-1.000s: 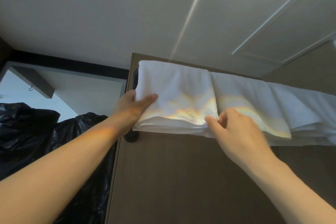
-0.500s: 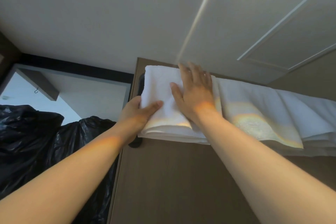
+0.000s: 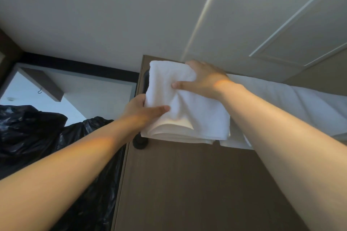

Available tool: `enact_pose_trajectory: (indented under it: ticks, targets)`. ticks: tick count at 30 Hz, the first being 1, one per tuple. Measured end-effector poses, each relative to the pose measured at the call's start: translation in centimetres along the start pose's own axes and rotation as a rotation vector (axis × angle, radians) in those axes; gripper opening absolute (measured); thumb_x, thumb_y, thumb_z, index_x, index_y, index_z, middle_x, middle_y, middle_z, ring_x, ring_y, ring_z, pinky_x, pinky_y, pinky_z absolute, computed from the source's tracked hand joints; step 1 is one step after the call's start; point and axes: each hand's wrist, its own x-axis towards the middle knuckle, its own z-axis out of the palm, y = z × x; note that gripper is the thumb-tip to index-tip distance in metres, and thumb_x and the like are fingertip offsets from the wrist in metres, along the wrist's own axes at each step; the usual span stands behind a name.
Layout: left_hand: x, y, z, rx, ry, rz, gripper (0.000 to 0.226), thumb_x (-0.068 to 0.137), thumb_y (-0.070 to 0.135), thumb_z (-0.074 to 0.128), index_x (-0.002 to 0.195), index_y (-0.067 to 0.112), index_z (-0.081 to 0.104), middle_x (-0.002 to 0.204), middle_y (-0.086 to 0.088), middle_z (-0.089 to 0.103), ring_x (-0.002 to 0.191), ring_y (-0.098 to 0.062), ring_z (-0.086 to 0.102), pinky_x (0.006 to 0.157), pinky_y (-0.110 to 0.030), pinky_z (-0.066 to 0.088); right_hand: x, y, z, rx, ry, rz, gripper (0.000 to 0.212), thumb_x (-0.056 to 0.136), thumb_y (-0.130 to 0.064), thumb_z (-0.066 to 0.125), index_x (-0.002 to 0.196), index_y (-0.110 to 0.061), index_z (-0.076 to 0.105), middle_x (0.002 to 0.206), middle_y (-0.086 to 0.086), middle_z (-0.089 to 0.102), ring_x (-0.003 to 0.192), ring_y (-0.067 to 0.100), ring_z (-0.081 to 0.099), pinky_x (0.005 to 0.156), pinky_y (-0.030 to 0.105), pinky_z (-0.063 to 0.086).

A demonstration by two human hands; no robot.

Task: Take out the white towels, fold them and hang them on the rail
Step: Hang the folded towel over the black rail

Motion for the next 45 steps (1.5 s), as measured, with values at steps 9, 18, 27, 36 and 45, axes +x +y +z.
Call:
enact_pose_trajectory:
  ticks: [9,18,27,36,45]
  targets:
    - [0.1,-0.3,1.0,-0.05,-0.025,0.029,0.052,0.079,0.032,0.078,0.124,0.018,0.057,0.112,-0.004,0.07,0.101,-0.027,0.067,0.094,-0.048,0.053,-0.1,1.5,1.2,-0.072,0.153,-0.045,0.082,0.069,-0.088,0.049,0.123,-0.026,0.048,0.132,-0.002,0.054,0.123,0.025,0.048,0.091,0.039,0.035]
    - [0.0,-0.1,0.6,-0.071,-0.075,0.009,0.05,0.078,0.033,0.079,0.121,0.017,0.058,0.111,-0.004,0.071,0.101,-0.026,0.068,0.094,-0.047,0.053,-0.7,0.9,1.1,-0.064,0.158,0.048,0.075,0.073,-0.089,0.036,0.106,-0.023,0.05,0.121,0.002,0.058,0.116,0.03,0.052,0.092,0.042,0.038]
    - [-1.1,-1.4,-0.1,-0.028,-0.085,-0.025,0.044,0.078,0.045,0.076,0.108,0.015,0.066,0.105,-0.004,0.073,0.1,-0.026,0.068,0.093,-0.049,0.053,-2.9,-0.2,3.9,-0.067,0.296,0.073,0.068,0.096,-0.065,0.027,0.146,-0.019,0.034,0.152,0.008,0.033,0.144,0.024,0.022,0.119,0.046,0.01]
    - [-2.4,-2.7,-0.4,-0.021,-0.062,-0.03,0.042,0.079,0.045,0.073,0.106,0.014,0.065,0.104,-0.005,0.072,0.095,-0.019,0.069,0.089,-0.04,0.057,-12.9,-0.9,8.5,0.017,0.173,-0.123,0.059,0.099,-0.048,0.028,0.154,-0.026,0.027,0.163,0.002,0.018,0.15,0.02,0.012,0.121,0.045,0.012]
    - [-10.0,-8.0,-2.2,0.585,-0.09,0.205,0.034,0.085,0.043,0.065,0.113,0.025,0.06,0.103,0.012,0.062,0.092,-0.003,0.058,0.071,-0.015,0.043,-22.6,-3.8,10.5,0.007,0.078,0.063,0.031,0.094,-0.032,0.052,0.118,-0.017,0.064,0.108,0.0,0.066,0.098,0.024,0.064,0.079,0.035,0.05]
